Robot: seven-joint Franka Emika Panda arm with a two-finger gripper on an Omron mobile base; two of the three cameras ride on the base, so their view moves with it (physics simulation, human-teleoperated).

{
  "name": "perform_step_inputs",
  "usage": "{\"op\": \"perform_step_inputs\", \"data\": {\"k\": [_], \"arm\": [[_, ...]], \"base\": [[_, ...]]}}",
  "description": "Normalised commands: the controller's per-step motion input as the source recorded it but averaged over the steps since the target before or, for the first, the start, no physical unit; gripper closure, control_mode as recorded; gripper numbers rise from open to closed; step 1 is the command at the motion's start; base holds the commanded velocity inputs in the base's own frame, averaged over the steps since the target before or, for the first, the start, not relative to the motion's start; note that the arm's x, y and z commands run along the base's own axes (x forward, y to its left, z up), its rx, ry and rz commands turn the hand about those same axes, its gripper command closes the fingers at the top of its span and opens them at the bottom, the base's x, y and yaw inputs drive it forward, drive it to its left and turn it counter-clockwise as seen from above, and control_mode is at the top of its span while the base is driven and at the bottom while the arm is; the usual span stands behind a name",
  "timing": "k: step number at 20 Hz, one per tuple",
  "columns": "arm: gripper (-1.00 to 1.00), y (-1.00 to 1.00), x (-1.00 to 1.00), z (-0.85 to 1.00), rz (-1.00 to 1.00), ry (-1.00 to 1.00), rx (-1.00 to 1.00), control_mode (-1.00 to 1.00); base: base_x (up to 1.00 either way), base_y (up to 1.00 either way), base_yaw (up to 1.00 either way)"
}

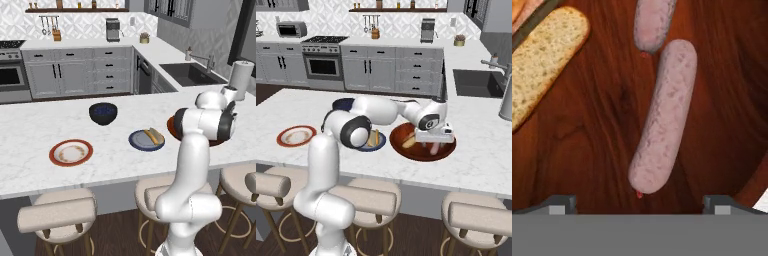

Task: Place one bun and one sausage from the bowl on each plate.

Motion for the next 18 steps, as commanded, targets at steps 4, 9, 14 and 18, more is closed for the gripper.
{"op": "perform_step_inputs", "data": {"k": [4, 9, 14, 18], "arm": [[-1.0, -0.01, 0.49, -0.31, 0.0, -0.02, -0.07, -1.0], [-1.0, -0.05, 0.43, -0.36, 0.0, 0.0, -0.08, -1.0], [-1.0, -0.13, 0.03, -0.44, 0.0, 0.0, -0.04, -1.0], [-1.0, -0.05, -0.01, -0.09, -0.01, 0.0, 0.0, -1.0]], "base": [[0.0, 0.0, 0.0], [0.0, 0.0, 0.0], [0.0, 0.0, 0.0], [0.0, 0.0, 0.0]]}}
